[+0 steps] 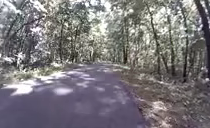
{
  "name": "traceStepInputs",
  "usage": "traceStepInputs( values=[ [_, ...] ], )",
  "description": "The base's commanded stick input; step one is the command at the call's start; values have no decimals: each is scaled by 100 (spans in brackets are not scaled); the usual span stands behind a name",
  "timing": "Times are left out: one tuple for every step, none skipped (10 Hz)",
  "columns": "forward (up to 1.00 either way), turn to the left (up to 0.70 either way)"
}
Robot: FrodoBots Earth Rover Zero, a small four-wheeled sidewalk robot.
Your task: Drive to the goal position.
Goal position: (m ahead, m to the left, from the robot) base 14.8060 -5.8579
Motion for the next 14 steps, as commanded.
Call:
traceStepInputs(
  values=[
    [45, 0],
    [45, 0],
    [45, 0],
    [45, 0],
    [45, 0],
    [45, 0],
    [45, 0],
    [45, 0],
    [45, 0],
    [45, 0],
    [45, 0],
    [45, 0],
    [45, 0],
    [45, 0]
  ],
)
